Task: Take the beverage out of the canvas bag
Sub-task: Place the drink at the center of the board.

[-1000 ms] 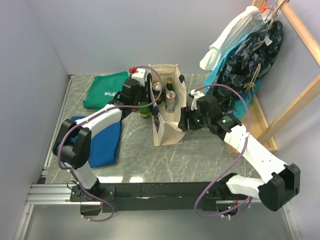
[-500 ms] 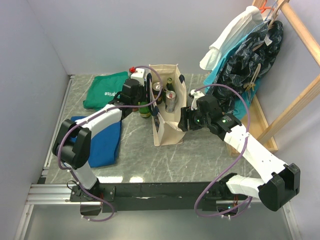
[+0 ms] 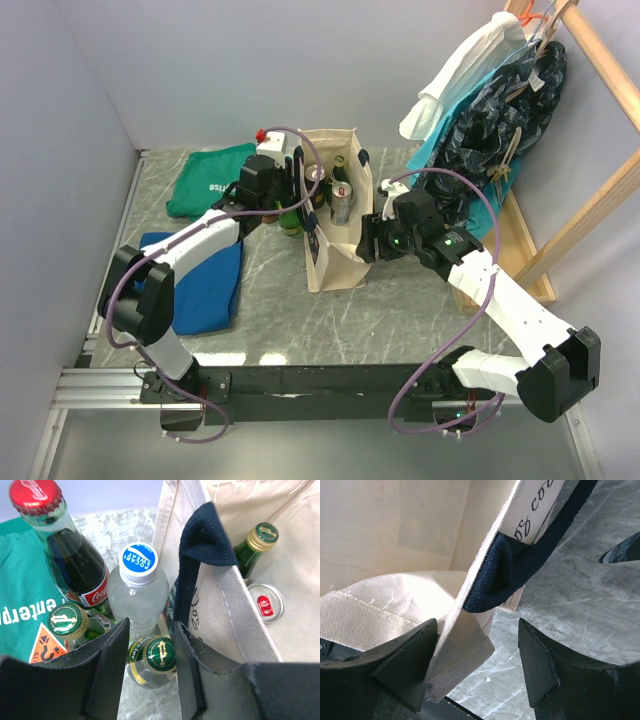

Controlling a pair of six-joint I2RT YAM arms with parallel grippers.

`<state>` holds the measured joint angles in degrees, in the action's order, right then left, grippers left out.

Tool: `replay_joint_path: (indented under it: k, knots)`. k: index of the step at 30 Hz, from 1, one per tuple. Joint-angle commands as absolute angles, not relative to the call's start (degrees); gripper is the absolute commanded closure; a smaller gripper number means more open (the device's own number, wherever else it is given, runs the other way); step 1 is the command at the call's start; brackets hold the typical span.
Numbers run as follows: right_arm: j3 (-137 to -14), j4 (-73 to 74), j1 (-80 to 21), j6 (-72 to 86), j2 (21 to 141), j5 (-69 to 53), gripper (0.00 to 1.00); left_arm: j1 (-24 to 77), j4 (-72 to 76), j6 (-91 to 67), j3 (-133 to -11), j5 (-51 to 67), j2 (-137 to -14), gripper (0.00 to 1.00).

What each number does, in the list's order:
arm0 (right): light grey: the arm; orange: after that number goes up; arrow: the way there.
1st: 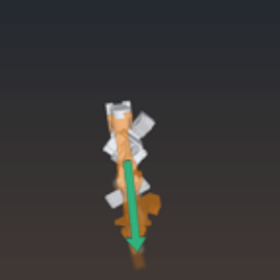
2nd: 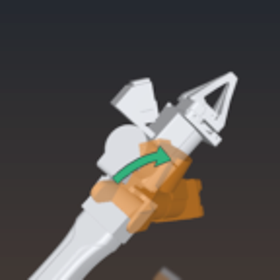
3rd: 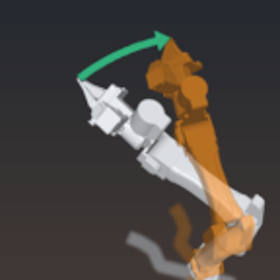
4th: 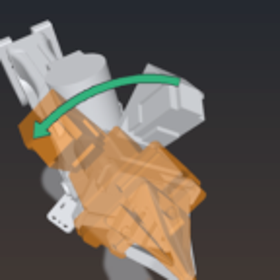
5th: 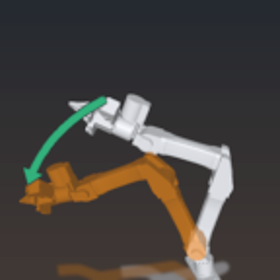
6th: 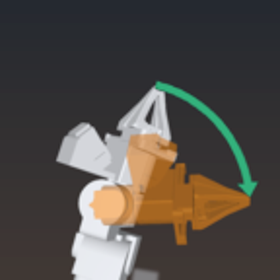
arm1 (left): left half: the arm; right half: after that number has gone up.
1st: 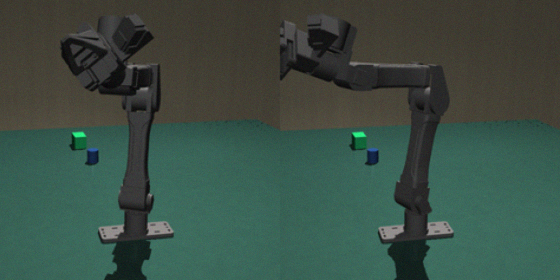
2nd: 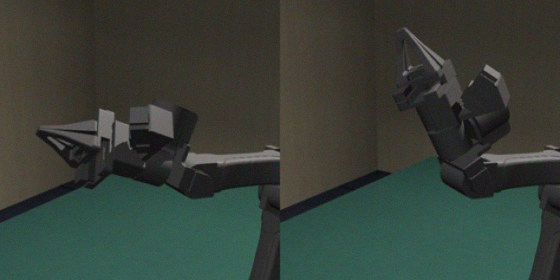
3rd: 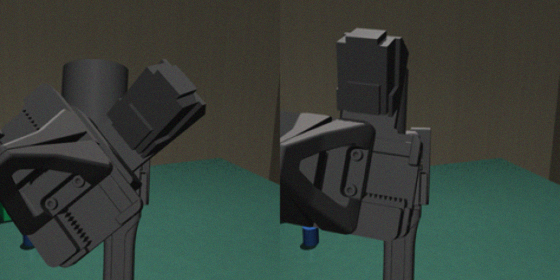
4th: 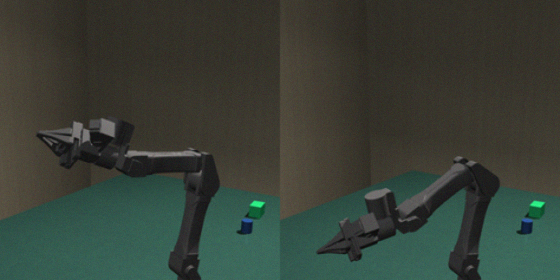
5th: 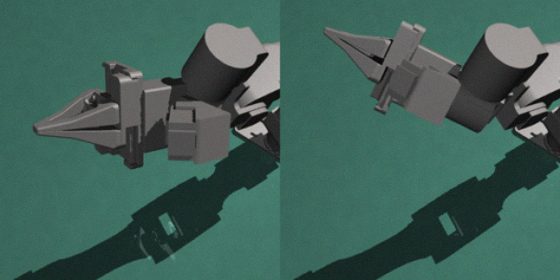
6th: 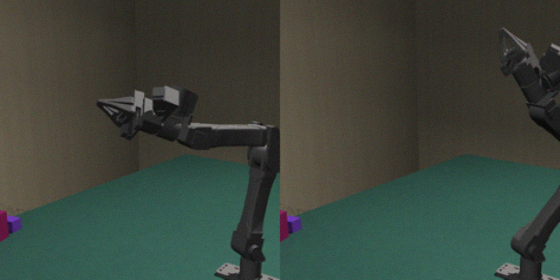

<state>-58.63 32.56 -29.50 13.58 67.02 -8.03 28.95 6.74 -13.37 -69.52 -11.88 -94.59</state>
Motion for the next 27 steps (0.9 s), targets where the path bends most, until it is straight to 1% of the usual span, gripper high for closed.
replay_joint_path:
  k: [1, 12, 15, 16, 17, 21, 22, 25, 27]
  knots:
    - [-58.89, 34.72, -29.97, 12.39, 66.45, -6.5, 0.28, 29.27, 8.53, -14.24, -71.54, -12.48, -91.93, 0.54]
    - [-58.54, 34.72, -29.97, 12.74, 65.39, -6.59, 0.28, 29.62, 7.03, -14.15, -71.98, -13.01, -90.35, 0.53]
    - [-58.71, 34.89, -29.97, 12.74, 65.3, -6.68, 0.28, 29.62, 6.33, -14.5, -72.25, -12.31, -89.3, 0.45]
    - [-58.71, 34.81, -29.97, 12.83, 65.04, -6.59, 0.28, 29.62, 6.15, -14.59, -72.33, -11.87, -88.86, 0.38]
    - [-58.62, 34.89, -29.97, 12.75, 64.95, -6.68, 0.28, 29.62, 5.72, -14.42, -73.03, -11.08, -88.6, 0.35]
    - [-59.32, 35.68, -29.97, 12.48, 65.39, -6.86, 0.28, 29.62, 1.59, -14.68, -76.55, -9.84, -88.59, 0.29]
    - [-59.24, 35.77, -29.97, 12.39, 65.48, -6.77, 0.28, 29.62, 0.71, -14.76, -76.99, -9.5, -88.25, 0.25]
    - [-59.06, 35.68, -29.88, 12.48, 65.3, -7.12, 0.28, 29.62, 0.61, -14.77, -77.78, -8.62, -86.84, 0.19]
    - [-59.24, 35.77, -29.97, 12.48, 65.65, -7.47, 0.28, 29.62, 0.79, -14.77, -78.05, -8.09, -85.61, 0.17]
